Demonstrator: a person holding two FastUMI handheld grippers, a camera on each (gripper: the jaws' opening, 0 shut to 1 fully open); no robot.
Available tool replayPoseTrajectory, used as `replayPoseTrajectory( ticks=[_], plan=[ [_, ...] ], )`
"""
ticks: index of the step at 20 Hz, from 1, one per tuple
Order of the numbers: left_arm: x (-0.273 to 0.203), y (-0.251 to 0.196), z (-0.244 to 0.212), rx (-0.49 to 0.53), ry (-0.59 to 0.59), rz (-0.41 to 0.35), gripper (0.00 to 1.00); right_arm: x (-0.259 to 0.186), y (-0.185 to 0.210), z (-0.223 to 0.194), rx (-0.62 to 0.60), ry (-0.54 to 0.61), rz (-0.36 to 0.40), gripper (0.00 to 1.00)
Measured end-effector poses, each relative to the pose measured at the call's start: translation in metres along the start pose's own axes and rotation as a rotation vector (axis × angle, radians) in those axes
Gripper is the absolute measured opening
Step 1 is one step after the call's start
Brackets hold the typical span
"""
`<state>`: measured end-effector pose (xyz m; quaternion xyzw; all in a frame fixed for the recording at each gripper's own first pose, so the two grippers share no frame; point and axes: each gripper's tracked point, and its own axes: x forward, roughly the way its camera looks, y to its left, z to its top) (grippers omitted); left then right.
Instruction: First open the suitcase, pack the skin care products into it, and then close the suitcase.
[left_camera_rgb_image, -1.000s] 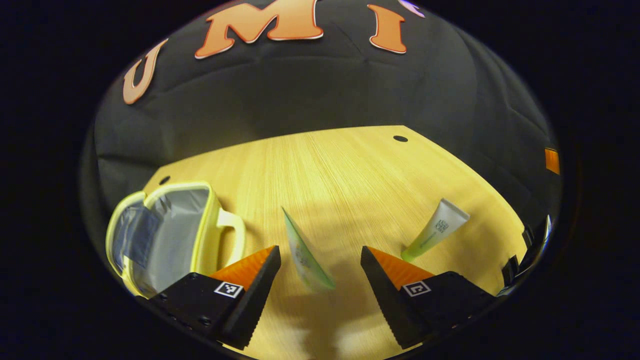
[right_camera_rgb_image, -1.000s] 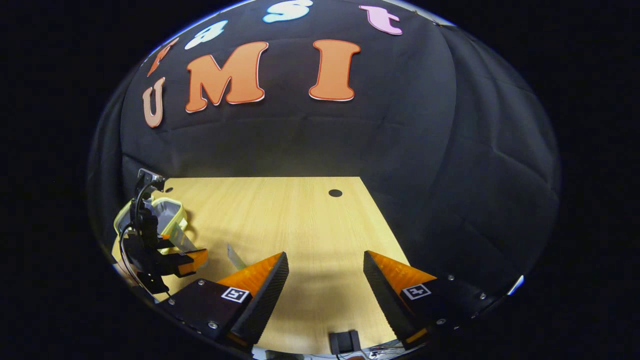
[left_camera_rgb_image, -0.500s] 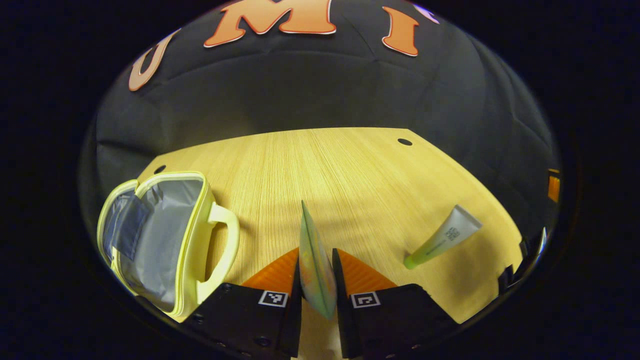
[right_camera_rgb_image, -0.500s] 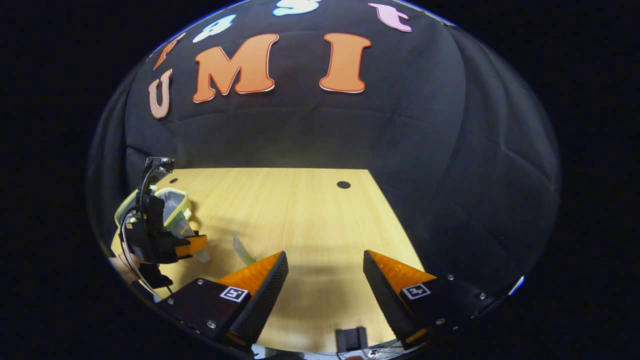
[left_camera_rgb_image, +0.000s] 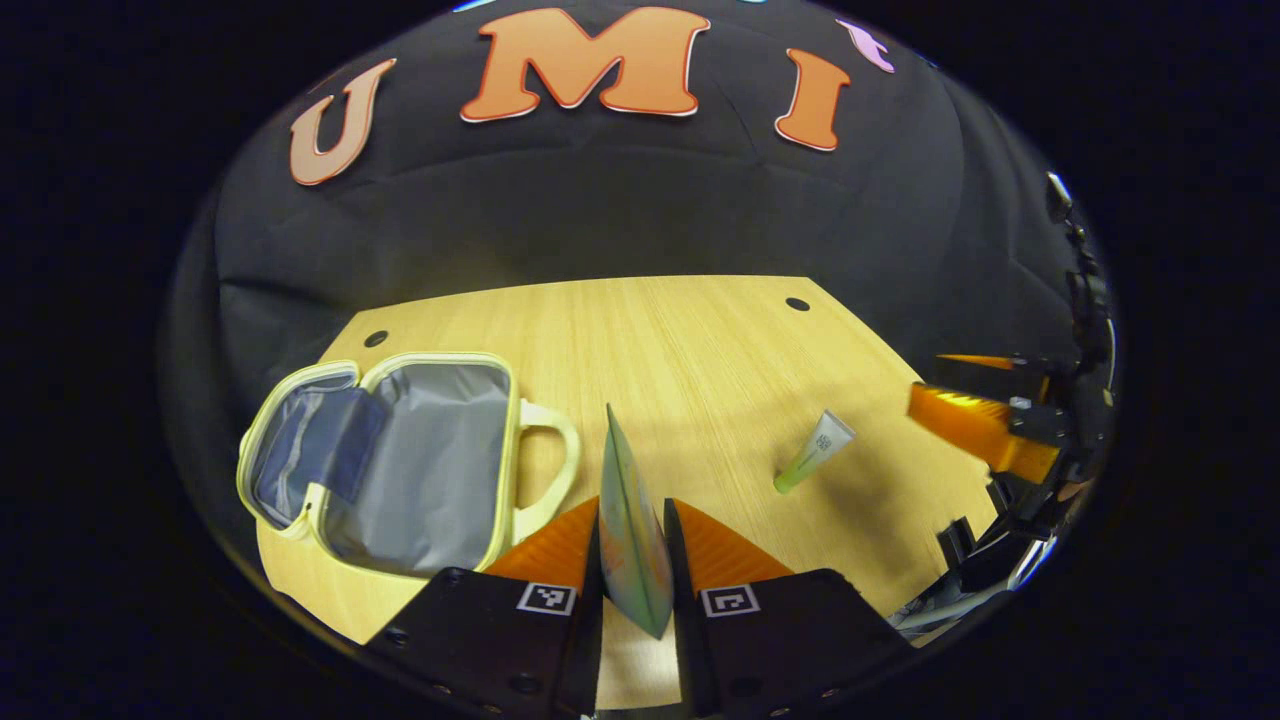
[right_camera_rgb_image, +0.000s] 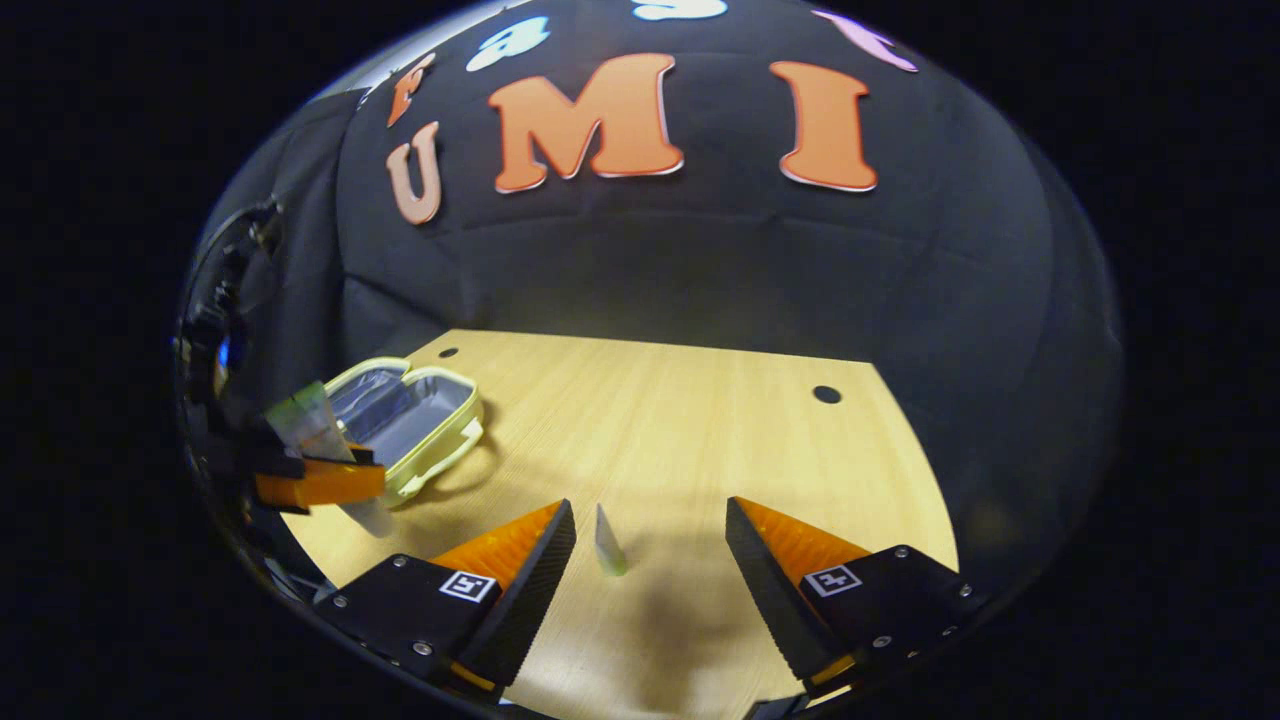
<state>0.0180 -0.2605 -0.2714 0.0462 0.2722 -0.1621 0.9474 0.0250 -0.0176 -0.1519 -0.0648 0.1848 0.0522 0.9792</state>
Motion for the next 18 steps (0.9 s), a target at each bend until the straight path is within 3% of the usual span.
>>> replayPoseTrajectory(
  ticks=[5,9,12,15,18],
  plan=[
    [-0.029,0.036,-0.014,0.014,0.002,0.088,0.31,0.043,0.015,-0.049,-0.051,0.146,0.104,0.95],
    [-0.036,0.044,-0.029,-0.041,0.005,0.093,0.31,0.067,0.022,-0.085,-0.09,0.243,0.132,0.84],
    [-0.037,0.047,-0.032,-0.037,0.008,0.101,0.31,0.076,0.027,-0.098,-0.105,0.277,0.143,0.63],
    [-0.04,0.048,-0.035,-0.02,0.012,0.103,0.31,0.083,0.029,-0.101,-0.106,0.284,0.142,0.55],
    [-0.047,0.051,-0.04,-0.024,0.024,0.107,0.31,0.081,0.025,-0.1,-0.093,0.302,0.124,0.29]
  ],
)
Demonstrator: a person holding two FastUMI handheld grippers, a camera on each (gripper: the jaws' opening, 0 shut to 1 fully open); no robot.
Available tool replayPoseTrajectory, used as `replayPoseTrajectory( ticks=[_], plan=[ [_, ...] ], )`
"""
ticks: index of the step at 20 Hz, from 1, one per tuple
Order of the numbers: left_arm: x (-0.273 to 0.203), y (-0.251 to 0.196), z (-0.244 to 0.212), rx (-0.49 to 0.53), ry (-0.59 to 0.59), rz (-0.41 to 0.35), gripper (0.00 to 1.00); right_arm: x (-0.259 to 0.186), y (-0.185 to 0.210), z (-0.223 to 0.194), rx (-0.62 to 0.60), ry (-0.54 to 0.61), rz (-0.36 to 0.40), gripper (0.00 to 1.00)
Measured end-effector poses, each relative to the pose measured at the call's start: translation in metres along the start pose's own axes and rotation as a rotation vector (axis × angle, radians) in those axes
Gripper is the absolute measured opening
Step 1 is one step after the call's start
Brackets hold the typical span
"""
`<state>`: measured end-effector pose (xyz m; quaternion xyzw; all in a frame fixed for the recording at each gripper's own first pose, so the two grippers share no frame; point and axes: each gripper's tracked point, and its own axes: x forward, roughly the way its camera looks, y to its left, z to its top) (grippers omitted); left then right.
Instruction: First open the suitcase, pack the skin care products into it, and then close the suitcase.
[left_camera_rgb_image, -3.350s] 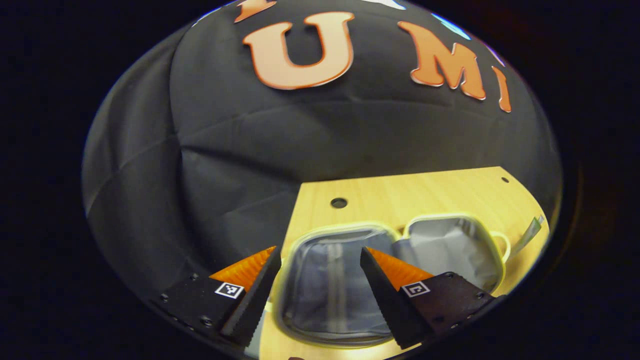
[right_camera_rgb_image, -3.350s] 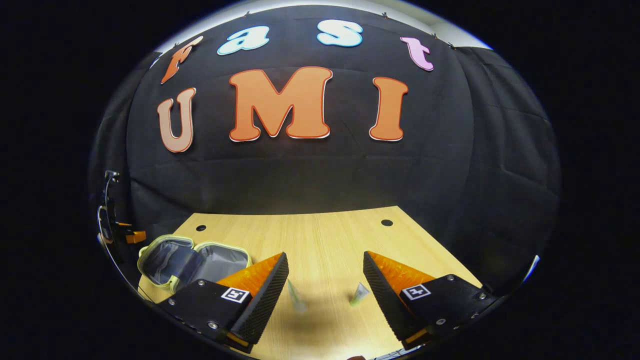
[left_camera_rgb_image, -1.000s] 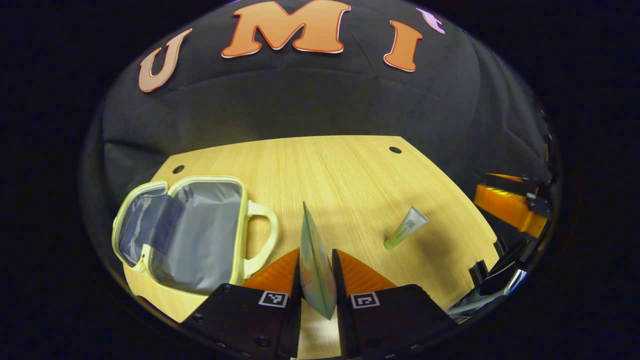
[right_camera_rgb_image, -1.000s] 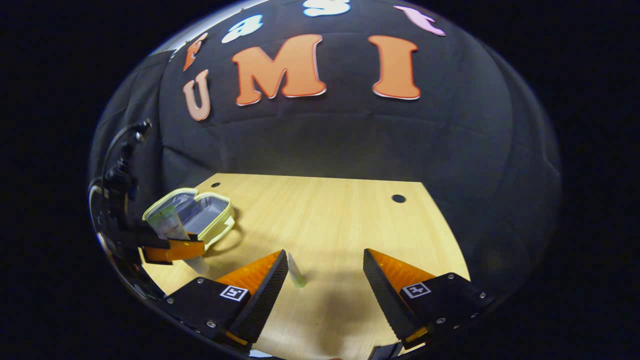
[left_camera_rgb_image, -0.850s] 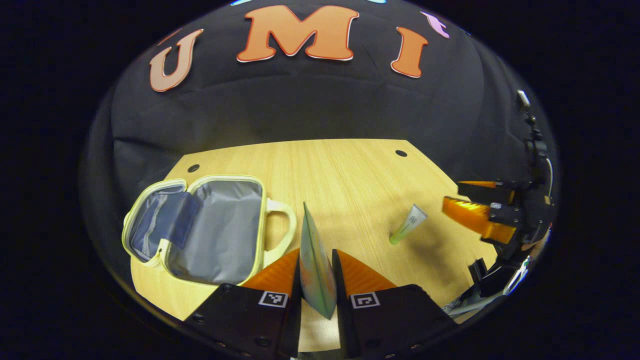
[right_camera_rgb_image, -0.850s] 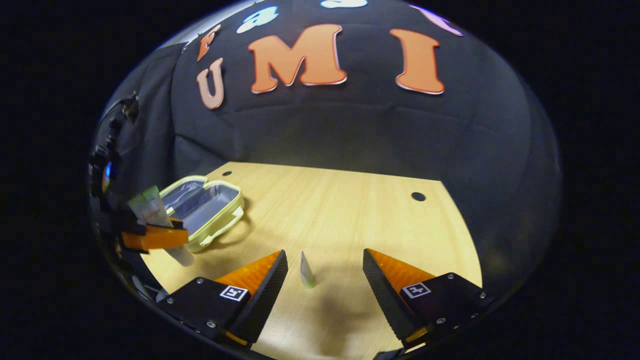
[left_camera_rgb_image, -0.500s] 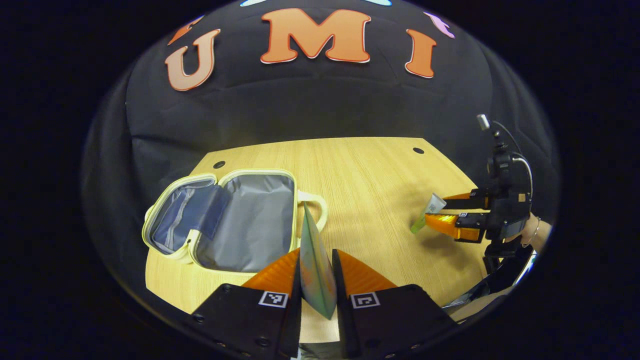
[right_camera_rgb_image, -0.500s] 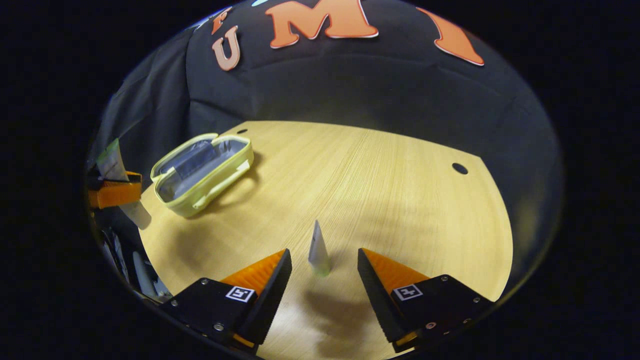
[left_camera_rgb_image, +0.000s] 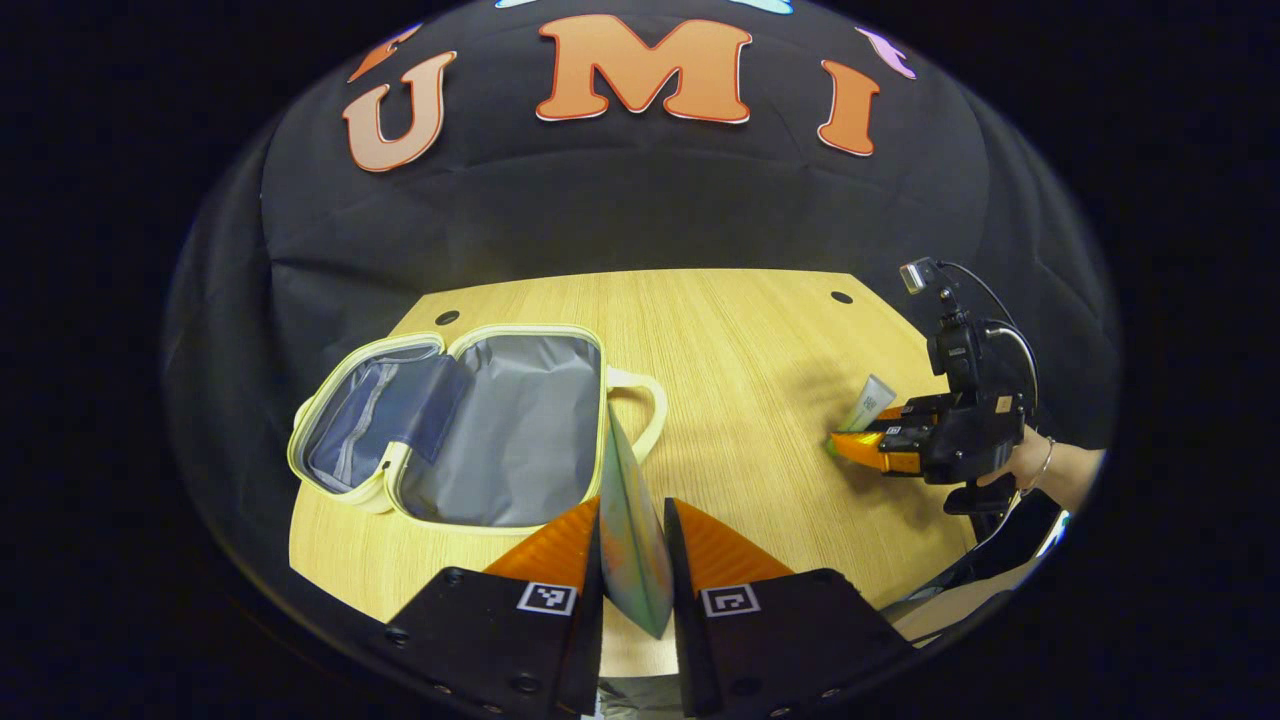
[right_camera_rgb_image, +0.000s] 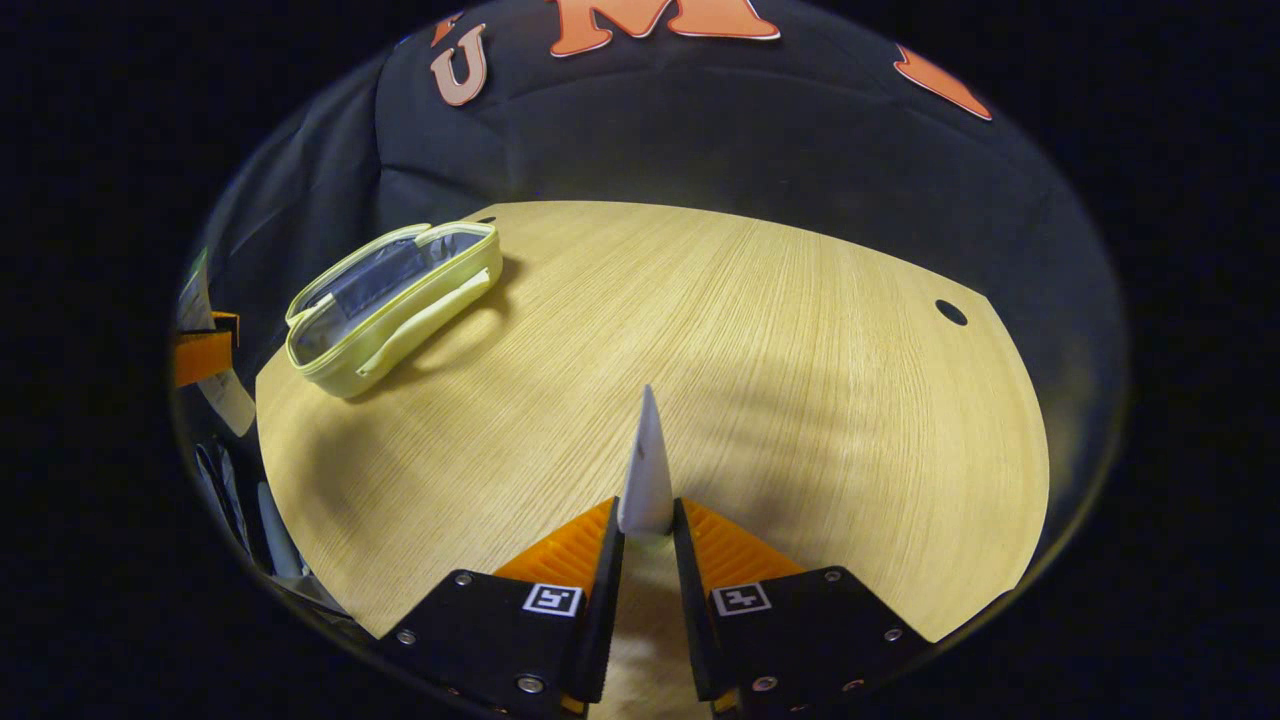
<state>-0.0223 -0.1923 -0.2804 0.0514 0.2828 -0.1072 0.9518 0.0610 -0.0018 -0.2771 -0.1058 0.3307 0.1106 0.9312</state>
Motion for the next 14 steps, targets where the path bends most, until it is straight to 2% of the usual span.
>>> replayPoseTrajectory(
  ticks=[1,5,10,14],
  plan=[
    [-0.004,0.002,0.0,-0.002,0.008,0.003,0.31,-0.003,0.002,-0.001,0.007,0.008,0.003,0.34],
    [-0.032,0.01,0.008,0.023,0.059,-0.009,0.31,-0.034,0.013,0.008,0.041,0.018,0.027,0.32],
    [-0.056,0.032,0.028,0.065,0.118,-0.073,0.31,-0.072,0.037,0.032,0.096,-0.006,0.039,0.32],
    [-0.045,0.062,0.047,0.048,0.168,-0.144,0.31,-0.093,0.056,0.045,0.124,-0.02,0.006,0.33]
  ],
)
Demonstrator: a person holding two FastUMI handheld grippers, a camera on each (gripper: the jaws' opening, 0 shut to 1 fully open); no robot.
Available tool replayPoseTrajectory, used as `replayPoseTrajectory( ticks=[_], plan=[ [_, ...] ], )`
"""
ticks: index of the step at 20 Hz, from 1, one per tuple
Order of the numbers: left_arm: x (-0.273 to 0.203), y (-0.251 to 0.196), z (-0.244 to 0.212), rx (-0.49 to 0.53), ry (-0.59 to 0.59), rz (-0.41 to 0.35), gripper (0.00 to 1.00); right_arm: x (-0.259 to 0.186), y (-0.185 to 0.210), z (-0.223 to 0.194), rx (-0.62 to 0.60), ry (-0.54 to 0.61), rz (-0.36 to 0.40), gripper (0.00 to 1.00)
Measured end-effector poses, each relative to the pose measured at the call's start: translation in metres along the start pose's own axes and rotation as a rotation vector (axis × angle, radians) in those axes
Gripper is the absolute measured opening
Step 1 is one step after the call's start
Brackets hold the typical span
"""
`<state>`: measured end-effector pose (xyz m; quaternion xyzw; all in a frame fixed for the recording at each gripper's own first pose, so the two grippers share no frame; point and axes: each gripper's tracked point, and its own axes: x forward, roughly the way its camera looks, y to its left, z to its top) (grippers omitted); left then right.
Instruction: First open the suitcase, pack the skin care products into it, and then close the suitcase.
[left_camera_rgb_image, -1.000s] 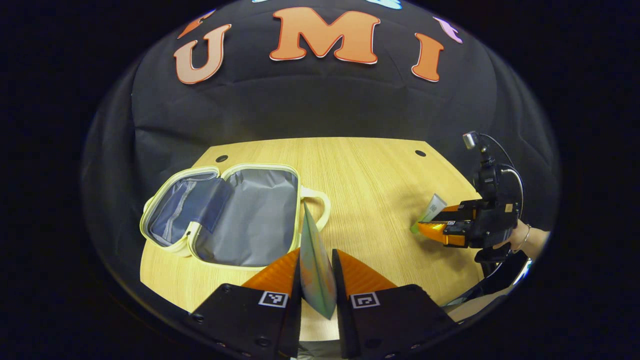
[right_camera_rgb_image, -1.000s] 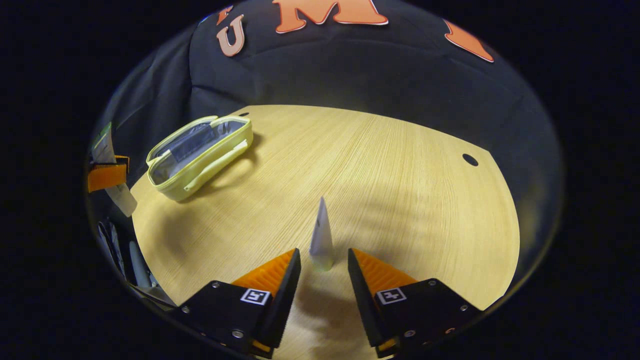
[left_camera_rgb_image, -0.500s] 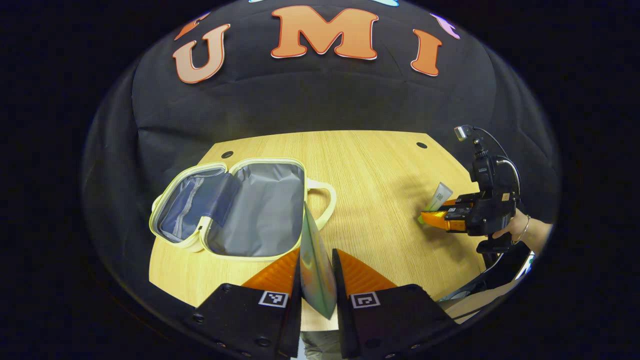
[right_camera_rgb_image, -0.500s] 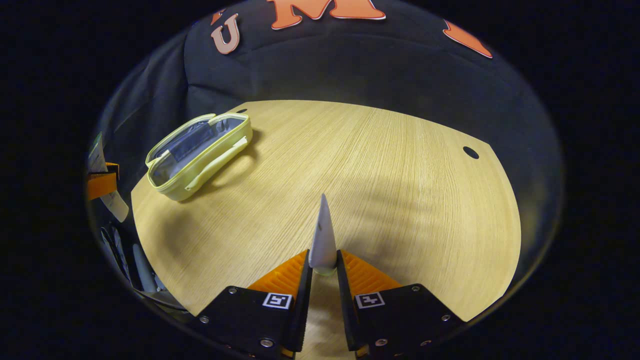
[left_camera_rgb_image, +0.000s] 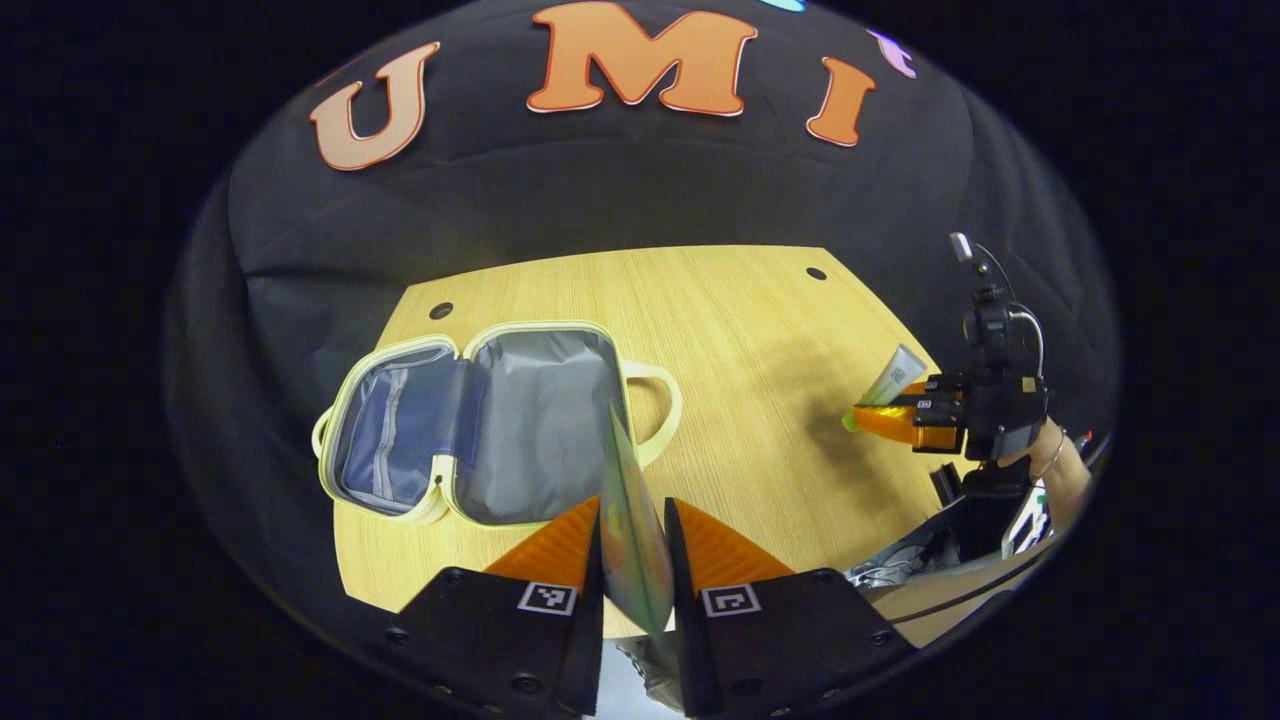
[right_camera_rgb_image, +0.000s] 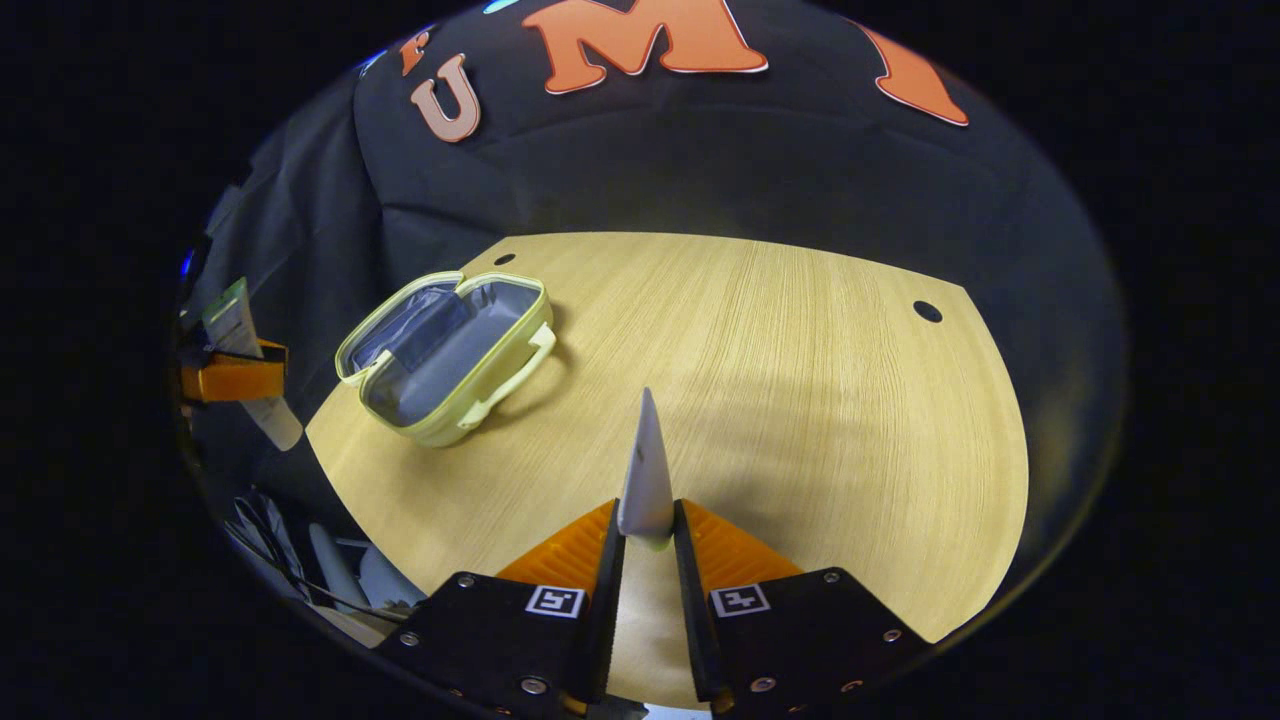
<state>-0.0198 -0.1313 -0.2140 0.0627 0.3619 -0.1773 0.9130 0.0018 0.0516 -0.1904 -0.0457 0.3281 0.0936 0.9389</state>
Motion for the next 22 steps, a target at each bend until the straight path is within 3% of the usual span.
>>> replayPoseTrajectory(
  ticks=[3,5,9,16,21,22],
  plan=[
    [0.025,0.034,0.009,0.014,0.081,-0.074,0.31,-0.01,0.017,0.012,0.094,-0.035,-0.048,0.32],
    [0.048,0.06,0.017,0.077,0.143,-0.107,0.3,-0.014,0.03,0.013,0.141,-0.04,-0.076,0.33],
    [0.113,0.109,0.014,0.17,0.277,-0.12,0.31,-0.019,0.058,0.006,0.225,-0.022,-0.135,0.32],
    [0.179,0.134,-0.017,0.175,0.431,-0.196,0.36,-0.021,0.097,0.001,0.346,-0.007,-0.213,0.32],
    [0.18,0.149,-0.005,0.202,0.371,-0.204,1.0,-0.024,0.117,0.019,0.366,-0.013,-0.21,0.32],
    [0.178,0.153,-0.005,0.2,0.351,-0.198,0.99,-0.024,0.121,0.025,0.362,-0.016,-0.204,0.32]
  ],
)
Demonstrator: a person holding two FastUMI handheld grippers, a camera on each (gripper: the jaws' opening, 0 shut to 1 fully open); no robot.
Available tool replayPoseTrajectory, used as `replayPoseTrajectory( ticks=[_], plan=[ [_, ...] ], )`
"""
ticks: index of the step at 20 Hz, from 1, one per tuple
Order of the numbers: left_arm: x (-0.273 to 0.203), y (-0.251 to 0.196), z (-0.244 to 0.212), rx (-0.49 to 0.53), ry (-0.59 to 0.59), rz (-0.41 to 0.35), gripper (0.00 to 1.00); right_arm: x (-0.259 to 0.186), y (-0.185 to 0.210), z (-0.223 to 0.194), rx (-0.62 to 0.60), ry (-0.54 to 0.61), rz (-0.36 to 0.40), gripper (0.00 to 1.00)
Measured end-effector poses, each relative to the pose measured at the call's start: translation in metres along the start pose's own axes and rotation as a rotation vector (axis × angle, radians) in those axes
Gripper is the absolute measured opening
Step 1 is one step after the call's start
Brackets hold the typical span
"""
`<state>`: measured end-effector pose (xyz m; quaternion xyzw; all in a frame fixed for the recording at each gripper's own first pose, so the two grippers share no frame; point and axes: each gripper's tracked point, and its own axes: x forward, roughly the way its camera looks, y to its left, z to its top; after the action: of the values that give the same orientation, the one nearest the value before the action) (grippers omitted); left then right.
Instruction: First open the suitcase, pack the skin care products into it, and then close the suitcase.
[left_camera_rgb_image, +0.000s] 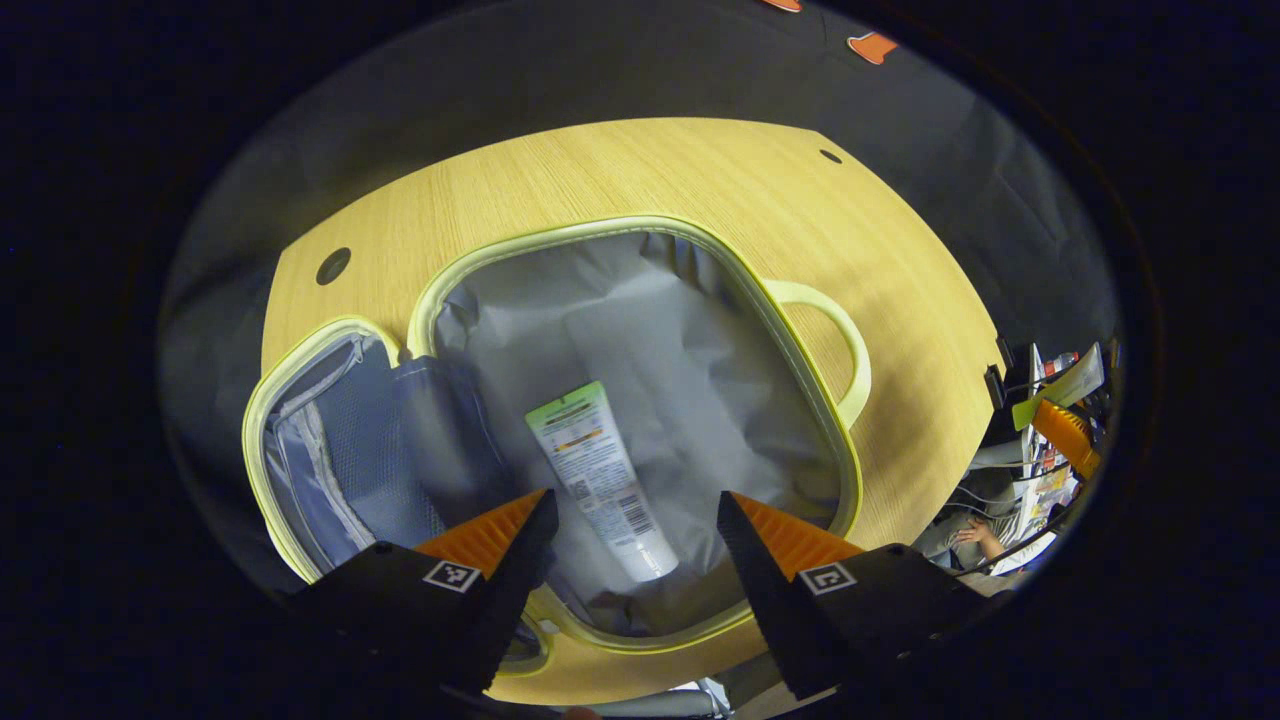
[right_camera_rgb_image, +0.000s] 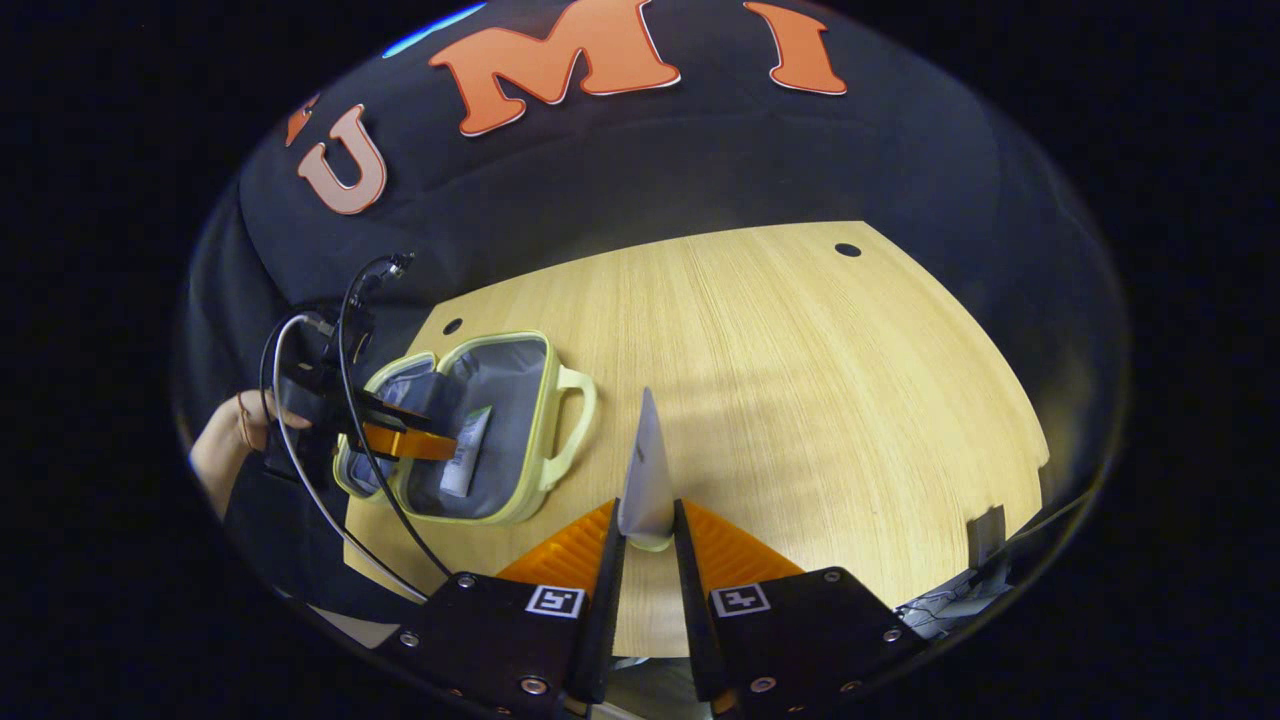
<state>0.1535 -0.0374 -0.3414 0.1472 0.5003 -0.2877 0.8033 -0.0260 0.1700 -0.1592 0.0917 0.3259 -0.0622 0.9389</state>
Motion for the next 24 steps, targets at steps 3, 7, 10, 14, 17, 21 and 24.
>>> replayPoseTrajectory(
  ticks=[3,7,10,14,17,21,24],
  plan=[
    [-0.022,0.008,0.0,-0.038,-0.111,0.009,0.98,0.002,0.022,0.018,-0.06,-0.005,0.028,0.32],
    [-0.082,0.041,0.005,-0.14,-0.319,0.107,0.98,0.009,0.069,0.041,-0.144,0.012,0.119,0.32],
    [-0.146,0.083,0.009,-0.165,-0.486,0.236,0.98,0.02,0.107,0.051,-0.241,0.041,0.17,0.32],
    [-0.252,0.121,0.002,-0.199,-0.65,0.397,0.98,0.037,0.167,0.042,-0.268,0.14,0.289,0.32],
    [-0.332,0.141,-0.006,-0.231,-0.738,0.498,0.97,0.061,0.189,0.021,-0.304,0.261,0.304,0.32],
    [-0.376,0.155,-0.043,-0.337,-0.823,0.518,0.97,0.1,0.194,-0.013,-0.276,0.435,0.262,0.32],
    [-0.371,0.17,-0.071,-0.38,-0.803,0.53,0.97,0.127,0.183,-0.035,-0.272,0.518,0.192,0.33]
  ],
)
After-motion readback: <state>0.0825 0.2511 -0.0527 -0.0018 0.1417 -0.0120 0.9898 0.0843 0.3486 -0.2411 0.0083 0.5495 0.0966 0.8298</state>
